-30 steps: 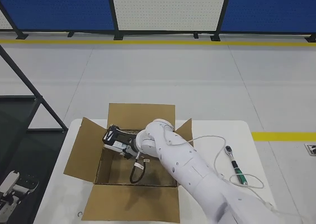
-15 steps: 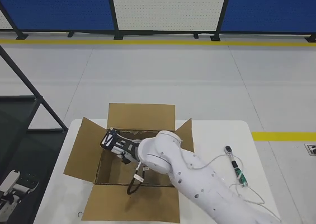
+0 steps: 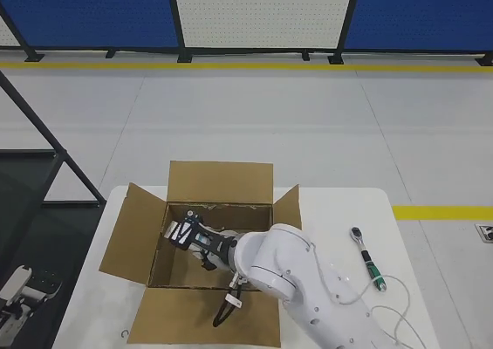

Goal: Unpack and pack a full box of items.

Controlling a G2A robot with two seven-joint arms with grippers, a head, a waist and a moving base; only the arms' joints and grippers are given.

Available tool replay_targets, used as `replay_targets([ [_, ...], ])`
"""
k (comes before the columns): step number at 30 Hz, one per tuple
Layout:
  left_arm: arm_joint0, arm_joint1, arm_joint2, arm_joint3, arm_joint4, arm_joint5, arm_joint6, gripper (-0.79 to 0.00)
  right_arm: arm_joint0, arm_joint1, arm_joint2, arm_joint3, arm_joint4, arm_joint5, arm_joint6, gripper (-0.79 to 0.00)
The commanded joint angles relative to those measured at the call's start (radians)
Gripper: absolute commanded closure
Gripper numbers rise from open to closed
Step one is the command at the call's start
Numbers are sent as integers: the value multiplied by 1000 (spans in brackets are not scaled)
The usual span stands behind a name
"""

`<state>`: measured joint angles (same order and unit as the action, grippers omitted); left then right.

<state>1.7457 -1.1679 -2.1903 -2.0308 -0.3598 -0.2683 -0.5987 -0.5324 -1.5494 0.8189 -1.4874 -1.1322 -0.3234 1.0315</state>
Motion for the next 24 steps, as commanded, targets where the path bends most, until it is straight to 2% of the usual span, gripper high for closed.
replay_targets([
  [1, 0, 0, 0, 0, 0, 0, 0, -785, 0, 0, 0, 0, 0, 0, 0, 0],
  [14, 3, 0, 9, -2, 6, 0, 3, -785, -17, 3, 1, -30, -9, -22, -25, 0],
  [20, 8, 0, 15, 6, 12, -7, -2, -785, -41, 14, 30, -179, -29, -23, 54, 0],
  [24, 6, 1, 19, 11, 14, -7, -5, -785, -75, 26, 57, -320, -46, -25, 149, 0],
])
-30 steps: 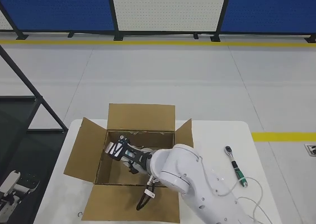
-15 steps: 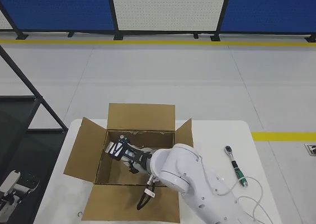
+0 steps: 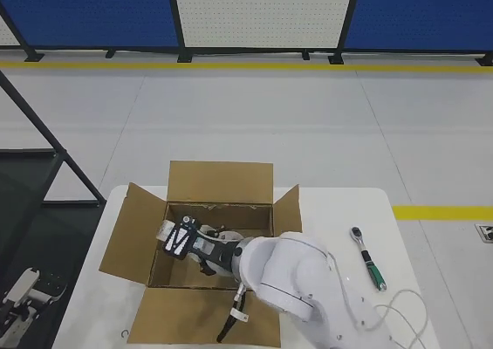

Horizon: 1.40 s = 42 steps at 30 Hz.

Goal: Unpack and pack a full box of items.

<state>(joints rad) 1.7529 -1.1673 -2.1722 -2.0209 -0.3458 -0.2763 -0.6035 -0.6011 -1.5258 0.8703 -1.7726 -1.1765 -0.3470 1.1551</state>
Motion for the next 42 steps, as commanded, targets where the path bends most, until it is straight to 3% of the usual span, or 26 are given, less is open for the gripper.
replay_targets([
  [1, -2, 0, 2, 1, -1, 1, -1, -785, -15, 5, 13, -69, -2, -2, 50, 0],
  [11, -24, 5, 23, 4, 7, 11, -20, -785, -127, 39, 93, -424, -5, -15, 292, 0],
  [17, -39, 9, 35, 3, 14, 15, -29, -785, -206, 78, 115, -577, -99, 52, 370, 0],
  [25, -49, 12, 39, 16, 17, 18, -33, -785, -267, 113, 290, -577, -80, 52, 361, 0],
  [42, -49, 13, 38, 17, 18, 18, -33, -785, -267, 113, 290, -577, -80, 52, 361, 0],
])
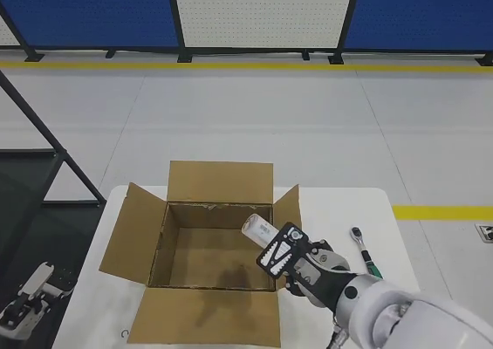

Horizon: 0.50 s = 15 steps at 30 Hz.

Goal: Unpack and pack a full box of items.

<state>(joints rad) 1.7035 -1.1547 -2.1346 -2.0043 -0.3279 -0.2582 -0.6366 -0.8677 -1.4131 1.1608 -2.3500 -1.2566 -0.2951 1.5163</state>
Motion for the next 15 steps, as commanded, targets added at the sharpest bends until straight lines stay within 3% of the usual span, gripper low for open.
replay_targets([
  [1, 0, 0, 0, 0, 0, 0, 0, -785, 0, 0, 0, 0, 0, 0, 0, 0],
  [7, 0, 0, 0, 0, 0, 0, 0, -785, -42, 10, 48, 30, -14, 5, -40, 0],
  [15, 0, 0, 0, 0, 0, 0, 0, -785, -120, 31, 252, 6, 3, 57, 20, 0],
])
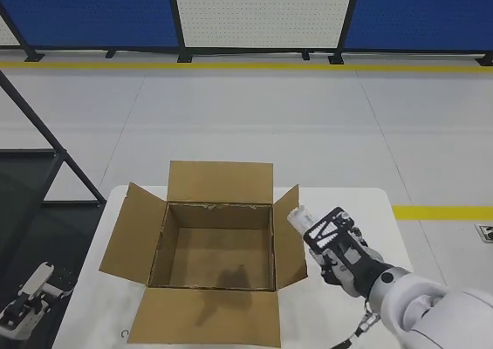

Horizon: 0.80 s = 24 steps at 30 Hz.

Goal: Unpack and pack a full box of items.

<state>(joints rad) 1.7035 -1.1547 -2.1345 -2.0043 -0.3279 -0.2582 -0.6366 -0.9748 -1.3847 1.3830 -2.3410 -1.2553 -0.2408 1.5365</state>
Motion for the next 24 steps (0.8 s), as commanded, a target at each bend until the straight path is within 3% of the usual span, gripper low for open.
replay_targets([
  [1, 0, 0, 0, 0, 0, 0, 0, -785, -30, 7, 59, -5, 6, 3, -1, 0],
  [13, 0, 0, 0, 0, 0, 0, 0, -785, -208, 55, 316, -9, 103, -29, -1, 0],
  [18, 0, 0, 0, 0, 0, 0, 0, -785, -281, 79, 342, 33, 120, -11, -1, 0],
  [24, 0, 0, 0, 0, 0, 0, 0, -785, -285, 81, 340, 41, 118, -12, -1, 0],
])
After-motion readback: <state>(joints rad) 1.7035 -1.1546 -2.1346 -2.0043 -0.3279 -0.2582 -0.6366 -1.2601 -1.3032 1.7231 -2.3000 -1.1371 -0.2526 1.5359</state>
